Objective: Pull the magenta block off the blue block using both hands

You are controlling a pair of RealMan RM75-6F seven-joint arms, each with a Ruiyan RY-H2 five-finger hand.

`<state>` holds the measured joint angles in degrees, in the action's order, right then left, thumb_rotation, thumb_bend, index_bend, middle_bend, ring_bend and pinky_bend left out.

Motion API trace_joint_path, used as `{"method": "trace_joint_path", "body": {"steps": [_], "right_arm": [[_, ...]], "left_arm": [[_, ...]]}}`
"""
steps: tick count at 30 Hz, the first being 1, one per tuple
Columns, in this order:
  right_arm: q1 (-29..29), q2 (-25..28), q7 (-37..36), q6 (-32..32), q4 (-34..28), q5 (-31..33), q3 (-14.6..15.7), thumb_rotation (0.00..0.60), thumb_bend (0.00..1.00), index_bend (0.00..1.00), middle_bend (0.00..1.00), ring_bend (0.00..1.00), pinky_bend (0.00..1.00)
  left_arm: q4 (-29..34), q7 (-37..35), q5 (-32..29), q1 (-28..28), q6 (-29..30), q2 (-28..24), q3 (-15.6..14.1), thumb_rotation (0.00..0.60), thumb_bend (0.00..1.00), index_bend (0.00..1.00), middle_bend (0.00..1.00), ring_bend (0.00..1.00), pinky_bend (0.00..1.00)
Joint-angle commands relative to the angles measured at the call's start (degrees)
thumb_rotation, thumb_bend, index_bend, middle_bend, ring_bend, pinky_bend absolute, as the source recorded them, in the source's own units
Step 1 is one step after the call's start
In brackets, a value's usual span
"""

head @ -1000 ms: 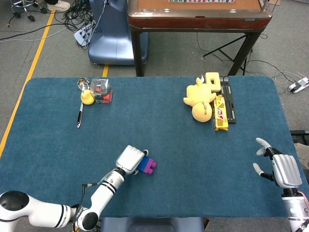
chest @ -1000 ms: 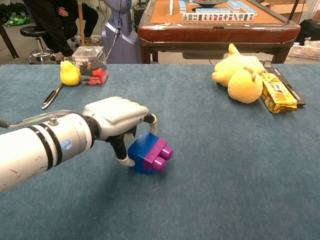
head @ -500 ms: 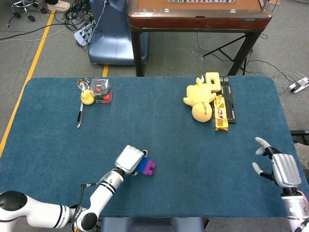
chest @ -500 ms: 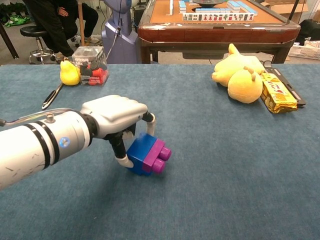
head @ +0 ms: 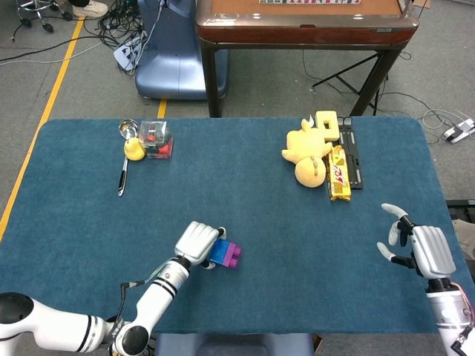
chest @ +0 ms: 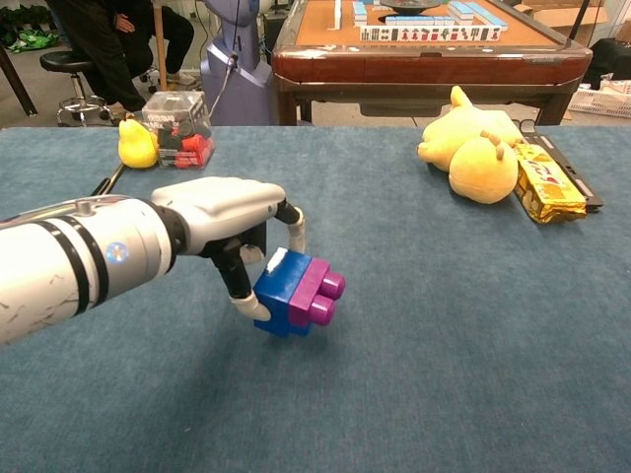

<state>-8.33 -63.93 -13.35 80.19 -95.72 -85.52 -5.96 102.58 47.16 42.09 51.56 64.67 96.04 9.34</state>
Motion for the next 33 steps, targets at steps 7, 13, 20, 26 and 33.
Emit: {"method": "trace_joint_path", "body": {"steps": [7, 13, 20, 26, 33], "right_arm": [[-5.66, 4.15, -1.91, -6.38, -6.92, 2.54, -3.9, 0.6, 0.11, 0.34, 1.0, 1.0, 1.0], [-9.39, 6.11, -3.64, -11.35, -10.1, 5.65, -6.3, 0.6, 0.05, 0.34, 1.0, 1.0, 1.0], [-13.82, 8.38, -6.29, -17.55, -13.61, 9.8, -9.09, 0.6, 0.02, 0.34, 1.0, 1.0, 1.0], [-18.27, 10.24, -5.37, -23.48, -16.46, 13.92, -11.08, 0.6, 0.01, 0.34, 1.0, 1.0, 1.0], [-23.81, 11.35, -4.52, -30.43, -18.68, 19.88, -13.16, 0.6, 0.01, 0.34, 1.0, 1.0, 1.0]], "left_arm": [[1.61, -1.71, -8.08, 1.93, 5.01, 2.09, 7.82, 0.6, 0.01, 0.61, 0.94, 0.97, 1.0], [0.36, -3.29, -8.88, 3.03, 8.05, 4.47, 11.04, 0.6, 0.01, 0.6, 0.94, 0.97, 1.0], [-1.03, -3.43, -9.67, 4.33, 9.52, 5.81, 13.12, 0.6, 0.01, 0.59, 0.94, 0.97, 1.0], [-1.78, -6.88, -10.73, 4.37, 11.64, 7.52, 16.81, 0.6, 0.01, 0.59, 0.94, 0.97, 1.0], [0.55, -10.18, -13.99, 3.38, 12.34, 6.63, 20.59, 0.6, 0.01, 0.61, 0.94, 0.97, 1.0]]}}
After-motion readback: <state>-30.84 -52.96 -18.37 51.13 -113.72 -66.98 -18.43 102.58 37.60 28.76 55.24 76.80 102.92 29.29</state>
